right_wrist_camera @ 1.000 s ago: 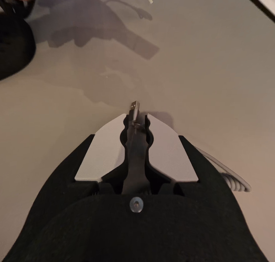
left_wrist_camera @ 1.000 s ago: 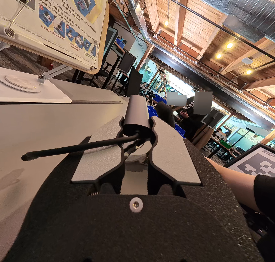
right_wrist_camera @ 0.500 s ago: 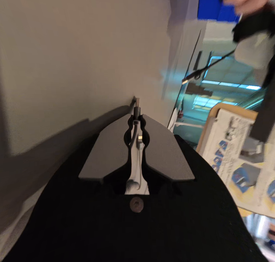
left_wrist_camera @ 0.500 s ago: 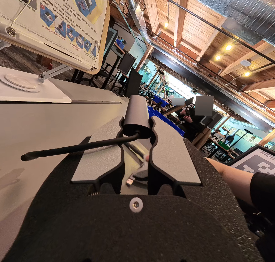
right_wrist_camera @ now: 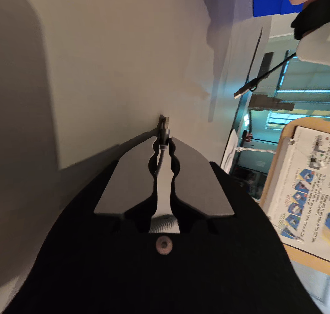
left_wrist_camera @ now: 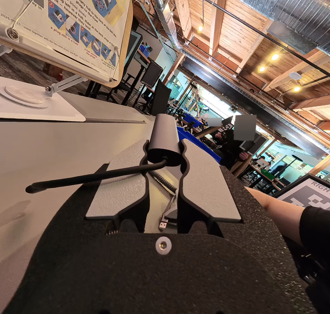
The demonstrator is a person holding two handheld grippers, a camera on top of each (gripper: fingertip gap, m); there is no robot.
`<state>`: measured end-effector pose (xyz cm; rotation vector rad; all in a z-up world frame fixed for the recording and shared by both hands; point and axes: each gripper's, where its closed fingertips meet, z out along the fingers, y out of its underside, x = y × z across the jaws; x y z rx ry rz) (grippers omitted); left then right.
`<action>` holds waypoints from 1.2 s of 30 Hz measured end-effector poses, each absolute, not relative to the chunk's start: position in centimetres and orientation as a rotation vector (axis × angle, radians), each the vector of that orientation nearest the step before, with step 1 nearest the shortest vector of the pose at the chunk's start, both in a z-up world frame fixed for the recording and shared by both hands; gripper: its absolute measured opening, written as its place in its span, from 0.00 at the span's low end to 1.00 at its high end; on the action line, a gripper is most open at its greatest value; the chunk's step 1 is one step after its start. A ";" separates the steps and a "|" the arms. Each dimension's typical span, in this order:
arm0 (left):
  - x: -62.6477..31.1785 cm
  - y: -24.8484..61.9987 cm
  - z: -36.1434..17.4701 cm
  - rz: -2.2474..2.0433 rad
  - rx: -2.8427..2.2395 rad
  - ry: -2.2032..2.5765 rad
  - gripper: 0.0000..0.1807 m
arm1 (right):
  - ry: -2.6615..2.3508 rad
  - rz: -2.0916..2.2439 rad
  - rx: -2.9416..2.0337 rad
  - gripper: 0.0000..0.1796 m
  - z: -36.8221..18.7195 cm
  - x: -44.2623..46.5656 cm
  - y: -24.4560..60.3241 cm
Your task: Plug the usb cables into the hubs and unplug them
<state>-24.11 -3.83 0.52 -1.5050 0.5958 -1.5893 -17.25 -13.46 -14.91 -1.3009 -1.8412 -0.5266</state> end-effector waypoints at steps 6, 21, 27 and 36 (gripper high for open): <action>-24.1 -3.8 0.4 -1.592 -1.511 0.595 0.18 | -1.798 -0.313 -1.442 0.08 -14.8 -17.6 -14.4; -23.9 -4.0 0.3 -1.597 -1.516 0.606 0.18 | -1.206 0.693 -2.024 0.07 -10.4 -15.0 -9.0; -23.9 -3.9 0.3 -1.595 -1.516 0.610 0.18 | -1.122 0.763 -2.220 0.00 -13.0 -13.4 -8.1; -23.8 -4.1 0.4 -1.597 -1.514 0.611 0.18 | -0.992 0.921 -2.346 0.00 -14.6 -13.9 -8.8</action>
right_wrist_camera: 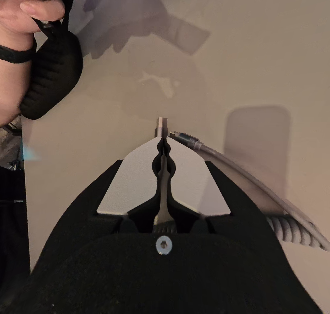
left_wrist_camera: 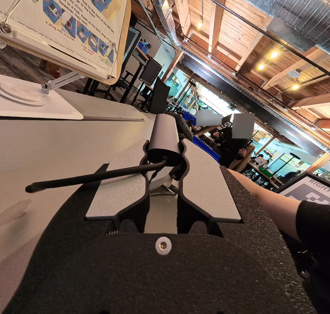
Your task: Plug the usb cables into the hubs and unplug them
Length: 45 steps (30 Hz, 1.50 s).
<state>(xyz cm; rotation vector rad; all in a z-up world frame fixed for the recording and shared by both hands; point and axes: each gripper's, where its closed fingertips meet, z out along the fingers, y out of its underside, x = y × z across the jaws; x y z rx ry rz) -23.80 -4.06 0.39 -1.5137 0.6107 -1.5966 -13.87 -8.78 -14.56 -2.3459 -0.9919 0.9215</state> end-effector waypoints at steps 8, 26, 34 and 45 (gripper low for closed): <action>-23.7 -4.2 0.4 -1.598 -1.513 0.617 0.18 | -1.123 0.886 -2.327 0.00 -15.3 -15.9 -11.4; -23.7 -4.3 0.4 -1.600 -1.514 0.621 0.18 | -1.020 0.628 -2.113 0.13 -12.4 -14.4 -9.6; -23.6 -4.3 0.3 -1.599 -1.516 0.628 0.18 | -0.991 0.465 -2.218 0.14 -15.4 -13.5 -8.6; -24.1 -4.0 0.6 -1.604 -1.506 0.604 0.18 | -1.345 -0.281 -1.772 0.04 -10.1 -11.9 -6.9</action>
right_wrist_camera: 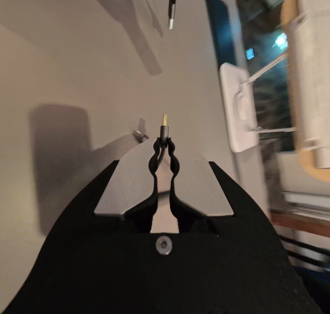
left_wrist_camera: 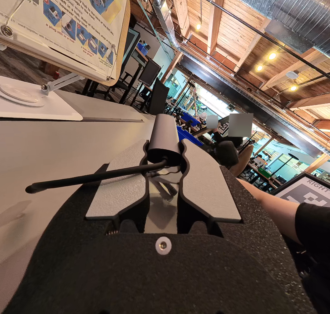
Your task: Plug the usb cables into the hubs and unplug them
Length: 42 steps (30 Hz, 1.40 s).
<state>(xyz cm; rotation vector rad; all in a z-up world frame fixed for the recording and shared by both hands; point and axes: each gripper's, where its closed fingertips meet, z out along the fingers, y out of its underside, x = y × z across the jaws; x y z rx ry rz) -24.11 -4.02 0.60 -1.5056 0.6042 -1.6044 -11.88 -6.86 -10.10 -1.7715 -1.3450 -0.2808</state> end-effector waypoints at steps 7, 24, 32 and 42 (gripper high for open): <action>-24.2 -3.9 0.6 -1.602 -1.507 0.600 0.18 | -1.489 -0.742 -1.448 0.05 -2.1 -10.2 -6.0; -24.2 -4.0 0.8 -1.629 -1.497 0.593 0.18 | -1.322 -1.429 -1.426 0.04 6.4 5.6 -4.7; -24.0 -4.2 0.7 -1.630 -1.502 0.605 0.18 | -1.098 -1.561 -1.521 0.04 15.8 12.7 -4.8; -24.0 -4.3 0.8 -1.635 -1.499 0.599 0.18 | -1.379 -1.286 -1.590 0.04 -1.8 2.5 -7.7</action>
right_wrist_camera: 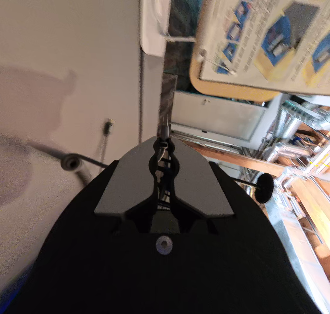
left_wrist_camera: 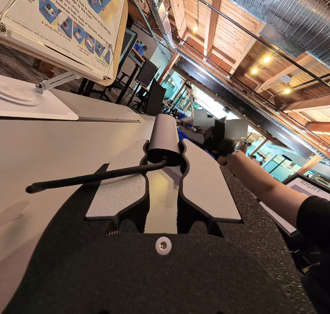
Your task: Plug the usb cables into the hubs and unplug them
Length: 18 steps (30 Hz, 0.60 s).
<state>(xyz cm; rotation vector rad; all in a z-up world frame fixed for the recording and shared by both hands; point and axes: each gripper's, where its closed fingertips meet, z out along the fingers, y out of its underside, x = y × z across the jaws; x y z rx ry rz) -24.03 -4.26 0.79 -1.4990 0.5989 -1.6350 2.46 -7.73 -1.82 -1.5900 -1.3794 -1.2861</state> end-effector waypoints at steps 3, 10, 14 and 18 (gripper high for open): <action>-24.0 -4.3 0.7 -1.630 -1.503 0.602 0.18 | -1.405 -1.184 -1.587 0.05 -6.7 -1.3 -8.5; -23.9 -4.1 0.5 -1.624 -1.513 0.600 0.18 | -1.433 -1.013 -1.668 0.05 -11.0 -6.9 -8.9; -24.0 -4.1 0.6 -1.629 -1.510 0.591 0.18 | -1.456 -1.006 -1.708 0.04 -12.9 -8.5 -9.0; -24.2 -4.0 0.6 -1.633 -1.507 0.584 0.18 | -1.457 -1.026 -1.701 0.05 -13.7 -9.2 -8.8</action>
